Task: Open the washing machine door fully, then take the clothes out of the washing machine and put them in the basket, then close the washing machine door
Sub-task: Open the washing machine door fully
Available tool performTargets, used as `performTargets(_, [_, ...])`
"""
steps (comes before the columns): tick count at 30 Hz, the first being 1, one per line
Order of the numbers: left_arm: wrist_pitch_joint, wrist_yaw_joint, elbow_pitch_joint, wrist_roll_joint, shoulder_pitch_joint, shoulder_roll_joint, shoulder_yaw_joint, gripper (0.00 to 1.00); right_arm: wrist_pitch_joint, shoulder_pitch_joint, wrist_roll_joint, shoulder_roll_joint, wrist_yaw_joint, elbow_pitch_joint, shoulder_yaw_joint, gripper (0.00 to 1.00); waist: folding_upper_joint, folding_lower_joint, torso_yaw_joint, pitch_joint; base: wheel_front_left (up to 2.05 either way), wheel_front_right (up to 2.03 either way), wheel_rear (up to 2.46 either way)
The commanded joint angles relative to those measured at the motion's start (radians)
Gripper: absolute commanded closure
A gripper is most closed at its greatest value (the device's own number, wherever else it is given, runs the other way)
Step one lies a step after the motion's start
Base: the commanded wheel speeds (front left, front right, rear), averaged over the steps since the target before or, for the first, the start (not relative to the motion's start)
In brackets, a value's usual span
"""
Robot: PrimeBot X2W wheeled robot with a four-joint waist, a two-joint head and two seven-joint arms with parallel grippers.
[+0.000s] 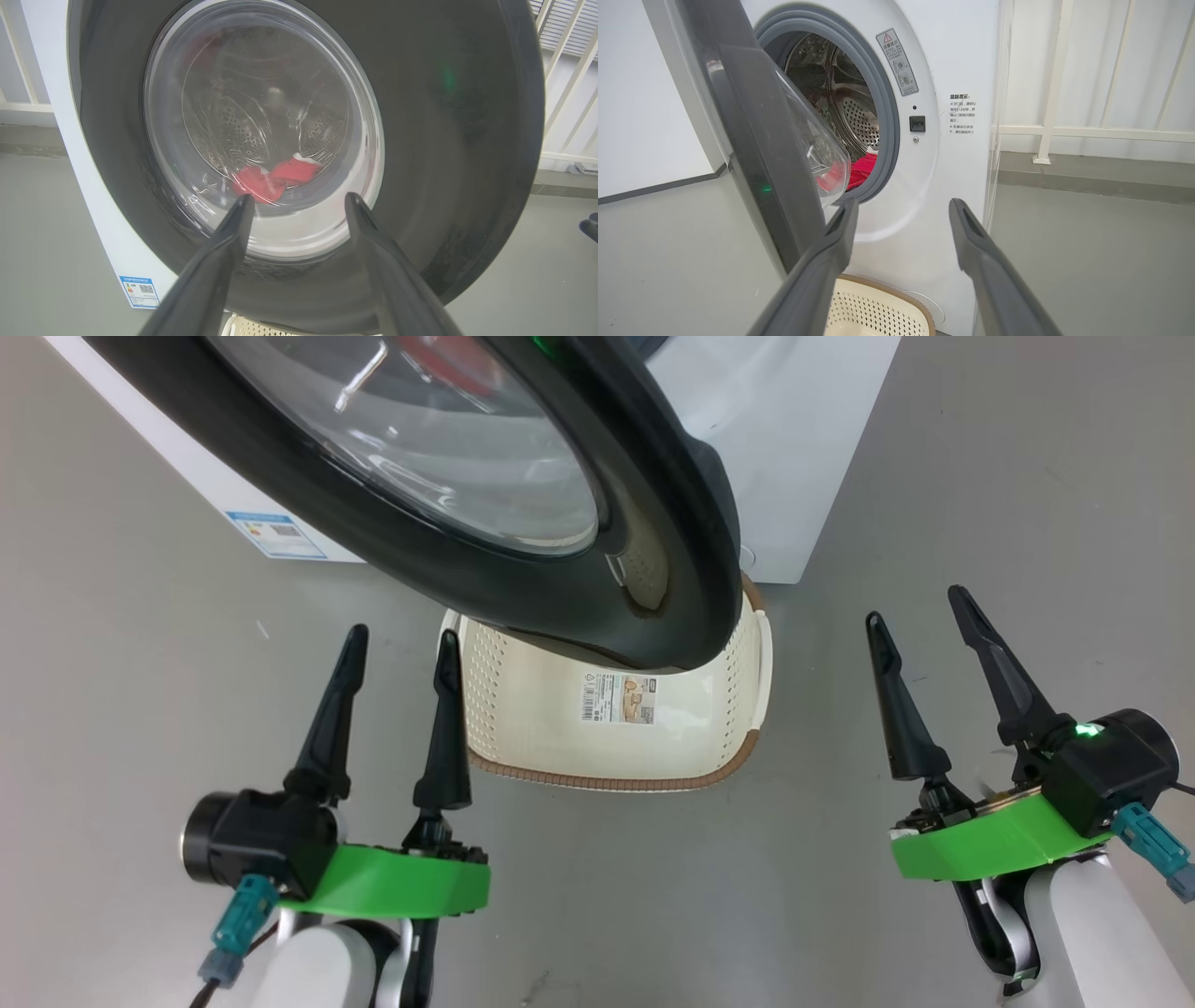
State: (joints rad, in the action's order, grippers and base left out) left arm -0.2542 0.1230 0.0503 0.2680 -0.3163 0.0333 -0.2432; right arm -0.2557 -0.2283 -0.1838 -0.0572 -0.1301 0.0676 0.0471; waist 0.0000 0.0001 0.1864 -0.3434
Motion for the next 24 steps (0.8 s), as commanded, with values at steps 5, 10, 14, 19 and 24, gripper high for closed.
performTargets(5, [-0.008,0.008,-0.030,0.001,0.006,0.017,0.030,0.00,-0.006,0.002,-0.004,0.007,-0.001,-0.022,0.023,0.90,0.0000,0.0000,0.002,-0.002,0.00,0.00,0.00])
performTargets(10, [-0.008,0.008,-0.030,0.001,0.007,0.017,0.029,0.00,-0.006,-0.011,-0.035,0.007,-0.001,-0.012,0.029,1.00,0.0000,0.0000,0.003,-0.003,0.00,0.00,0.00])
performTargets(14, [-0.008,0.007,-0.031,0.000,0.005,0.017,0.031,0.00,-0.006,-0.044,-0.163,0.007,-0.001,0.012,0.038,1.00,0.0000,0.0000,0.003,-0.006,0.00,0.00,0.00])
performTargets(19, [-0.008,0.008,-0.029,0.001,0.001,0.017,0.027,0.00,0.007,-0.143,-0.453,0.007,-0.001,0.133,0.089,1.00,0.0000,0.0000,0.009,-0.006,0.00,0.00,0.00])
performTargets(24, [-0.008,0.013,-0.034,0.007,-0.003,0.017,0.022,0.00,0.076,-0.246,-0.577,0.007,-0.001,0.162,0.096,1.00,0.0000,0.0000,0.017,-0.010,0.00,0.00,0.00])
